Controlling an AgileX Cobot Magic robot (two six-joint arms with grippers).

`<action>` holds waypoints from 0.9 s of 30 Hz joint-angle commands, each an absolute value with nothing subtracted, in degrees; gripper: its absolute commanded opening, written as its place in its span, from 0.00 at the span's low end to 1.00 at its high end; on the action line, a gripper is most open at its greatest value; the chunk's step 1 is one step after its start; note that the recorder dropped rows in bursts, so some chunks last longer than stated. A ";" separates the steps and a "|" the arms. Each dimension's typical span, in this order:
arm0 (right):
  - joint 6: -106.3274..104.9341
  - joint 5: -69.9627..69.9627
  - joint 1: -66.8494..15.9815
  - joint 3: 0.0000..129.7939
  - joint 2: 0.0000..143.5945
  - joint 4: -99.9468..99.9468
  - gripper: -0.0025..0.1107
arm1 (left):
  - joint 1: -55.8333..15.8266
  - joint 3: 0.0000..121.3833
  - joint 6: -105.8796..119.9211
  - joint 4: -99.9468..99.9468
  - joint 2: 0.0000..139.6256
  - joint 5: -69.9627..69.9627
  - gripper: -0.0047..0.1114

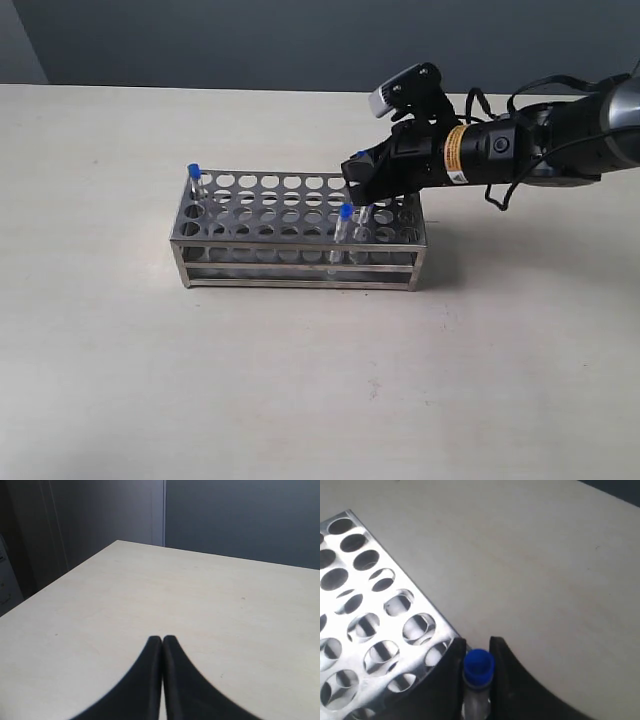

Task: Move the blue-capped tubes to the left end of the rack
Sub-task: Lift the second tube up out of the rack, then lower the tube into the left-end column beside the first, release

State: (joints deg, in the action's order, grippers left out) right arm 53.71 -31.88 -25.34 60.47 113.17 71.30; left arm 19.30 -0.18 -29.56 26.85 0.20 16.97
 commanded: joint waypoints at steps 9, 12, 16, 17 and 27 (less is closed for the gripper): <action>53.10 -35.88 -27.52 67.83 106.48 71.59 0.03 | 19.41 0.00 -29.59 26.80 0.00 16.69 0.05; 53.10 -35.88 -30.29 71.25 107.79 71.59 0.03 | 19.41 0.00 -29.59 26.80 0.00 16.69 0.05; 53.10 -35.48 -34.26 76.08 111.23 71.47 0.03 | 19.41 0.00 -29.59 26.80 0.00 16.69 0.05; 53.10 -35.48 -35.09 77.34 112.18 71.47 0.03 | 19.41 0.00 -29.59 26.80 0.00 16.69 0.05; 53.10 -35.34 -39.78 86.53 121.00 71.60 0.03 | 19.41 0.00 -29.59 26.80 0.00 16.69 0.05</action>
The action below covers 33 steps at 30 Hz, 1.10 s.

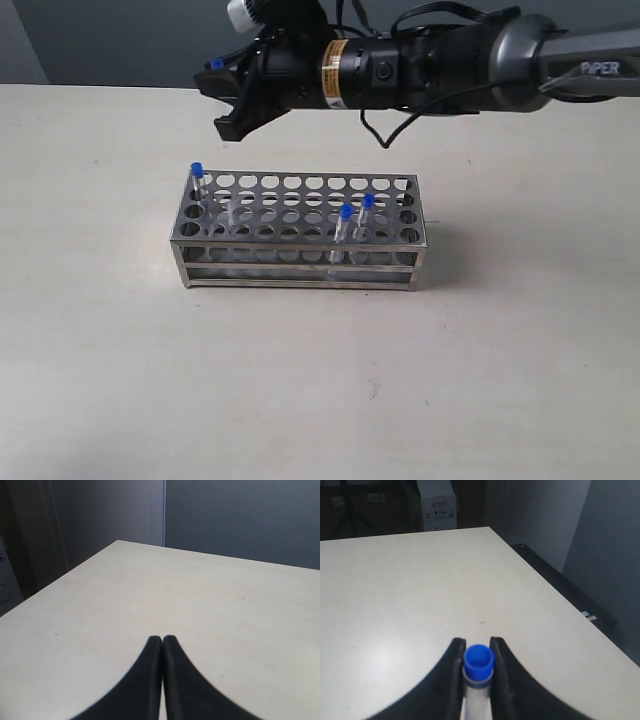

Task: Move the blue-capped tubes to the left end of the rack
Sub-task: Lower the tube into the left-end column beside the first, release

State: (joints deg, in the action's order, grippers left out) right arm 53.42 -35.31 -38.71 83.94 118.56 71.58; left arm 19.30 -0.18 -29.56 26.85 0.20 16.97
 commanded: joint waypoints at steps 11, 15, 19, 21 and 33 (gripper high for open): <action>54.04 -35.91 -40.15 88.39 124.86 71.42 0.03 | 19.41 0.00 -29.59 26.80 0.00 16.69 0.05; 54.15 -35.74 -41.16 88.39 124.86 71.66 0.03 | 19.41 0.00 -29.59 26.80 0.00 16.69 0.05; 54.15 -35.33 -42.55 88.39 124.98 71.92 0.03 | 19.41 0.00 -29.59 26.80 0.00 16.69 0.05; 54.15 -35.21 -43.08 88.39 125.33 72.15 0.03 | 19.41 0.00 -29.59 26.80 0.00 16.69 0.05; 54.15 -32.16 -43.38 88.39 127.38 72.15 0.03 | 19.41 0.00 -29.59 26.80 0.00 16.69 0.05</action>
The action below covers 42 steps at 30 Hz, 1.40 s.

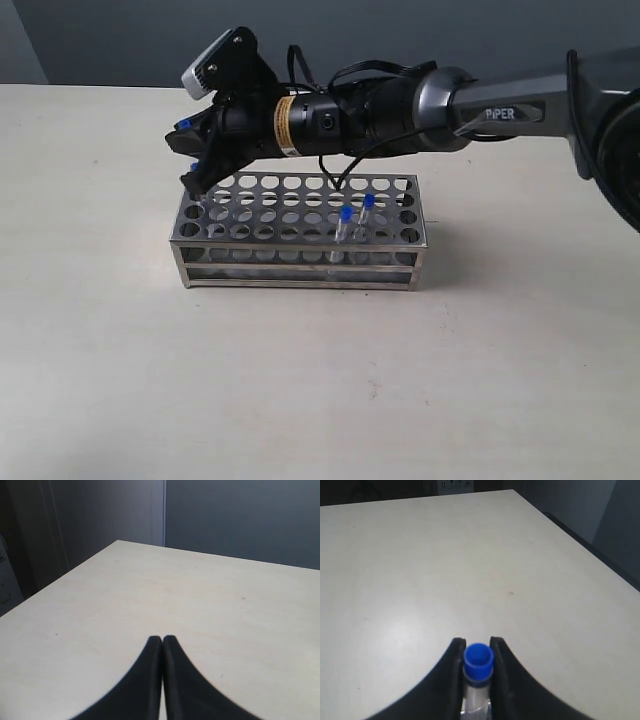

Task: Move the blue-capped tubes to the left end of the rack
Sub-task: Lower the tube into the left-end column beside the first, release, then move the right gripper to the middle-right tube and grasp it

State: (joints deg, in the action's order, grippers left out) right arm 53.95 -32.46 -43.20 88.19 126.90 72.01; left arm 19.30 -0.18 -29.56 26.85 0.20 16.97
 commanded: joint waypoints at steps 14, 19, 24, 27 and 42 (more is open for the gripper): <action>55.45 -32.01 -43.38 88.39 127.54 72.90 0.38 | 19.41 0.00 -29.59 26.80 0.00 16.69 0.05; 58.04 -26.25 -43.28 88.27 122.24 72.90 0.38 | 19.41 0.00 -29.59 26.80 0.00 16.69 0.05; 65.25 -25.11 -40.17 87.06 114.27 79.06 0.38 | 19.41 0.00 -29.59 26.80 0.00 16.69 0.05; 66.23 -26.38 -36.39 81.66 109.16 79.60 0.38 | 19.41 0.00 -29.59 26.80 0.00 16.69 0.05; 40.86 -32.93 -27.70 42.71 92.96 52.11 0.38 | 19.41 0.00 -29.59 26.80 0.00 16.69 0.05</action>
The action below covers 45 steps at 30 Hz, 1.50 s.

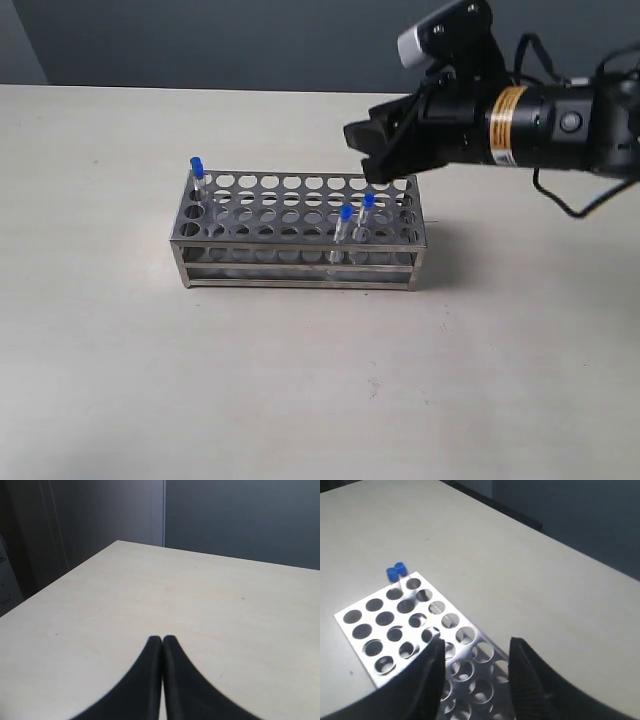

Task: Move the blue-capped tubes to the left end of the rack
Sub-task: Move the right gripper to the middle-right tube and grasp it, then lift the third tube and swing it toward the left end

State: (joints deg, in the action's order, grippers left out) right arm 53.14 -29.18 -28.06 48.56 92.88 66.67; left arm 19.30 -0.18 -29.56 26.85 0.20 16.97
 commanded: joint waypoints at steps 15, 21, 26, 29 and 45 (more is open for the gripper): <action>32.00 -39.31 -27.70 39.94 101.72 42.73 0.38 | 19.41 0.00 -29.59 26.80 0.00 16.59 0.05; 32.00 -39.38 -27.70 39.94 103.34 42.73 0.38 | 19.41 0.00 -29.59 26.80 0.00 16.59 0.05; 32.12 -39.32 -28.00 39.94 104.91 42.73 0.31 | 19.41 0.00 -29.59 26.80 0.00 16.59 0.05; 32.12 -39.32 -28.00 39.94 104.91 42.73 0.03 | 19.41 0.00 -29.59 26.80 0.00 16.59 0.05; 32.35 -37.89 -28.62 48.13 96.15 45.99 0.01 | 19.41 0.00 -29.59 26.65 0.00 16.69 0.05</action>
